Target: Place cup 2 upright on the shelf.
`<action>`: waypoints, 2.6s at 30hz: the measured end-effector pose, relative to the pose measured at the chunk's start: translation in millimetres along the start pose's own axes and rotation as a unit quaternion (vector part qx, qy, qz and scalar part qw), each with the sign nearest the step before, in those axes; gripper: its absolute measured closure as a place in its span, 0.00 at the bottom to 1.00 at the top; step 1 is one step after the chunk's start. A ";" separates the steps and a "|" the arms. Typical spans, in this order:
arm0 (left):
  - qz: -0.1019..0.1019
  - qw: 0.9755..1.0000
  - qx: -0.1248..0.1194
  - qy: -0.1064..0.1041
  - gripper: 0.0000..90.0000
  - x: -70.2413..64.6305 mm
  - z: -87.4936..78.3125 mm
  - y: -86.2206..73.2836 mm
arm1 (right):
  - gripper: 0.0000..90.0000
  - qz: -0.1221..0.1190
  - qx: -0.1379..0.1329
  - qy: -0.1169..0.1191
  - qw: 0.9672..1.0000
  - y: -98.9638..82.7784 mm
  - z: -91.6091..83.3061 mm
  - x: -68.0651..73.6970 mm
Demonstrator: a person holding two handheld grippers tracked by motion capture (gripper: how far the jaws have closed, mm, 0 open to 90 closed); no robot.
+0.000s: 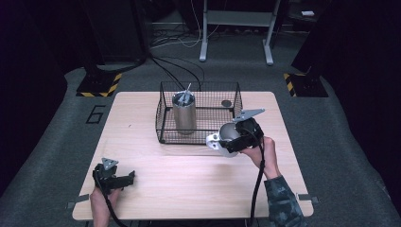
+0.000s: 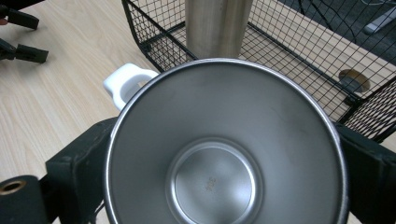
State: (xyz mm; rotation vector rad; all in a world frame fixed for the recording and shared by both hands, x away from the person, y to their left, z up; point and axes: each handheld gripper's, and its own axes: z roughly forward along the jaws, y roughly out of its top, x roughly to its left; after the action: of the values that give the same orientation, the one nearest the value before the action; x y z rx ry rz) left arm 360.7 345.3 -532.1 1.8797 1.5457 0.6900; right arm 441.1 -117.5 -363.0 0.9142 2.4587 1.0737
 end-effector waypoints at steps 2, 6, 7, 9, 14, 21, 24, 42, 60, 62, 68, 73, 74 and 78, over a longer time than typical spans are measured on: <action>0.000 1.000 0.000 0.000 0.01 0.0 0.0 0.0 | 0.06 -0.003 -0.002 0.001 1.000 3.6 -2.0 -1.4; 0.000 1.000 0.000 0.000 0.01 0.0 0.0 0.0 | 0.06 -0.005 -0.007 0.002 1.000 9.3 -5.6 -4.2; 0.000 1.000 0.000 0.000 0.01 -0.1 0.0 0.0 | 0.06 0.000 -0.011 0.002 1.000 10.8 -6.0 -3.9; 0.000 1.000 0.000 0.000 0.01 -0.1 0.0 0.0 | 0.06 -0.001 -0.009 0.001 1.000 14.1 -7.6 -4.7; 0.000 1.000 0.000 0.000 0.01 0.0 0.0 0.0 | 0.06 -0.004 -0.007 0.000 1.000 22.8 -9.6 -8.3; 0.000 1.000 0.000 0.000 0.01 0.0 0.0 0.0 | 0.06 -0.002 -0.011 -0.003 1.000 36.5 -10.1 -12.9; 0.000 1.000 0.000 0.000 0.01 0.0 0.0 0.0 | 0.06 -0.010 -0.011 -0.003 1.000 42.8 -9.2 -15.7; 0.000 1.000 0.001 -0.001 0.01 0.6 0.1 0.1 | 0.06 -0.002 -0.014 -0.006 1.000 69.0 9.6 -32.9; 0.000 1.000 0.001 -0.001 0.01 0.6 0.1 0.1 | 0.06 0.022 0.000 -0.017 1.000 81.3 31.7 -51.6; 0.000 1.000 0.001 -0.001 0.01 0.6 0.1 0.1 | 0.06 0.021 -0.003 -0.021 1.000 81.1 35.6 -54.1; 0.000 1.000 0.001 -0.001 0.01 0.6 0.1 0.1 | 0.06 0.046 0.002 -0.030 0.999 79.6 44.9 -60.7; 0.000 1.000 0.000 -0.001 0.01 0.5 0.1 0.1 | 0.06 0.061 0.006 -0.034 0.998 77.5 52.4 -66.7; 0.000 1.000 0.000 -0.001 0.01 0.5 0.1 0.1 | 0.06 0.065 0.006 -0.034 0.997 77.2 54.2 -67.1; 0.000 1.000 0.000 -0.001 0.01 0.4 0.1 0.1 | 0.06 0.067 0.007 -0.036 0.997 76.9 63.2 -68.4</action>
State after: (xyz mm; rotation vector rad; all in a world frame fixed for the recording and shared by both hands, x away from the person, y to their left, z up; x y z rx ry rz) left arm 360.9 345.7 -532.1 1.8793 1.5457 0.6881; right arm 557.3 -88.6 -347.1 1.1155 2.3783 1.0477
